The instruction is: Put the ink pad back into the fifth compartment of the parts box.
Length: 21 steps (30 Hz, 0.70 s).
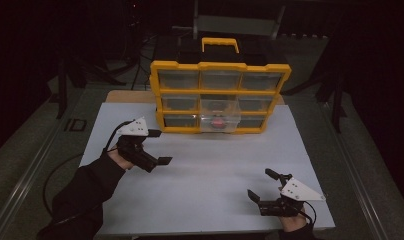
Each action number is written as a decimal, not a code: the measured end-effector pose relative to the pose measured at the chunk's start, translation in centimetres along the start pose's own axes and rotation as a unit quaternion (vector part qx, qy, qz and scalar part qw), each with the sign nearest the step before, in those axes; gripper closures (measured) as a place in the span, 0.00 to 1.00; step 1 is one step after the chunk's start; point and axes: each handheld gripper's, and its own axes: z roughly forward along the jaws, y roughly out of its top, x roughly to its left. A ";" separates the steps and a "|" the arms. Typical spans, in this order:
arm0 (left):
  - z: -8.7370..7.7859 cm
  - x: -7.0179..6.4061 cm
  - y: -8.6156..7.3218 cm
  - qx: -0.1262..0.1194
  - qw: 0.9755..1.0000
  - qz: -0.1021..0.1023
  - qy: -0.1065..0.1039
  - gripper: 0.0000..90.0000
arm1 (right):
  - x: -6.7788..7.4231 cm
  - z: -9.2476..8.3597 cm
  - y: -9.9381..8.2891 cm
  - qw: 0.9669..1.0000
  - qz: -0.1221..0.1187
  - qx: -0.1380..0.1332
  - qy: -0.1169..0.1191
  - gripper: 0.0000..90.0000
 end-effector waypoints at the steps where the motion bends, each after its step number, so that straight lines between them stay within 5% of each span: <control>1: -0.1 -0.1 -0.2 -0.001 1.000 0.001 0.002 0.00 | 0.0 0.0 0.0 1.000 0.001 0.000 0.000 0.09; 21: -1.9 -1.8 -6.1 -0.019 1.000 -0.022 -0.001 0.00 | 0.1 0.1 0.0 1.000 0.003 0.003 0.001 0.09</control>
